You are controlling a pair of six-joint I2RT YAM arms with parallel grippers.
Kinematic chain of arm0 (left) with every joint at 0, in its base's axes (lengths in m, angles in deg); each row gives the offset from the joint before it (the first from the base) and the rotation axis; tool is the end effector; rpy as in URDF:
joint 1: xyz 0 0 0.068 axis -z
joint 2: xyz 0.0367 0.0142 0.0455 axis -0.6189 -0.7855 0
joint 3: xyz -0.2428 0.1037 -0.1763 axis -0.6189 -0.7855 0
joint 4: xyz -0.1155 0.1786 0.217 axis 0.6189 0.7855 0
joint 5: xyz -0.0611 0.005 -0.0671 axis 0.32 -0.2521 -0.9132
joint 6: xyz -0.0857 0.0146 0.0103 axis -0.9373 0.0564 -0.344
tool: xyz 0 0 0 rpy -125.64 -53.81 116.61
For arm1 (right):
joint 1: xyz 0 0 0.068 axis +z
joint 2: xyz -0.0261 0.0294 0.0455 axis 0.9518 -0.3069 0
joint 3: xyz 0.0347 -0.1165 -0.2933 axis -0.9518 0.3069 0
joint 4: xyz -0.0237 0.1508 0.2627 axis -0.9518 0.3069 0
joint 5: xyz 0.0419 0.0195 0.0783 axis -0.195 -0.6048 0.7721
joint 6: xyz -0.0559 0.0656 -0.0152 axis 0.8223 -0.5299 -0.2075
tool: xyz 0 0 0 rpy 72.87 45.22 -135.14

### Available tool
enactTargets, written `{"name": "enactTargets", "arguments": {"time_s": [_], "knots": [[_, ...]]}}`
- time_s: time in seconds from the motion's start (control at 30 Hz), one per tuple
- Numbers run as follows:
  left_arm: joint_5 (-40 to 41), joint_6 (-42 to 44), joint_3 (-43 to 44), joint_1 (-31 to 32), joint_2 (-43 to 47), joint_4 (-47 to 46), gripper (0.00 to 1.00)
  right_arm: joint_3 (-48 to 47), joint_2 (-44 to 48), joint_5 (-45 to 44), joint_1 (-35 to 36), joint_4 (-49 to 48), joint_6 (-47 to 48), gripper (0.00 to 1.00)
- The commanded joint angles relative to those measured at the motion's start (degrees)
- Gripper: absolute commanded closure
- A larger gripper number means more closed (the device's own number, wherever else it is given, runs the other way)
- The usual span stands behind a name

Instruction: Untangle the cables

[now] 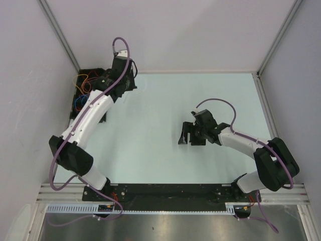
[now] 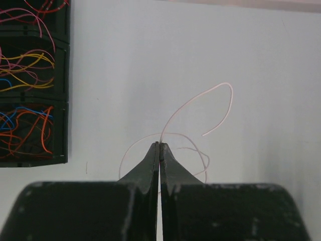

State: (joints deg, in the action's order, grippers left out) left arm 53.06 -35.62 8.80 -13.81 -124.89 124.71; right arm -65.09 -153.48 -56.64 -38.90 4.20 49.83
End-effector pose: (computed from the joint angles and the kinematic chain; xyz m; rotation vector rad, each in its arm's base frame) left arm 0.3956 -0.1496 0.4210 -0.0821 2.1637 -0.0278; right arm 0.2694 0.1994 0.1725 -0.1488 2.6270 0.7479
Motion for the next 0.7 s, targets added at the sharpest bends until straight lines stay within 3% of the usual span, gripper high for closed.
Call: {"name": "enactTargets", "arguments": {"time_s": [0.0, 0.3, 0.47, 0.67], "knots": [[-2.4, 1.0, 7.0, -4.3, -1.9, 1.2, 1.00, 1.2, 1.2, 1.2, 0.8, -3.8, -1.1, 0.19], [-2.5, 8.8, 20.1, -13.3, -9.7, 0.1, 1.00, 1.6, 0.5, 2.7, 1.3, -4.9, -1.0, 0.19], [6.8, 19.5, 22.5, -16.8, -13.6, -7.4, 1.00, 2.2, -0.4, 3.9, 1.3, -6.8, -1.3, 0.19], [6.4, 25.8, 23.7, -22.5, -18.0, -14.8, 1.00, 2.5, -1.7, 5.4, 1.3, -8.3, -1.4, 0.19]]}}
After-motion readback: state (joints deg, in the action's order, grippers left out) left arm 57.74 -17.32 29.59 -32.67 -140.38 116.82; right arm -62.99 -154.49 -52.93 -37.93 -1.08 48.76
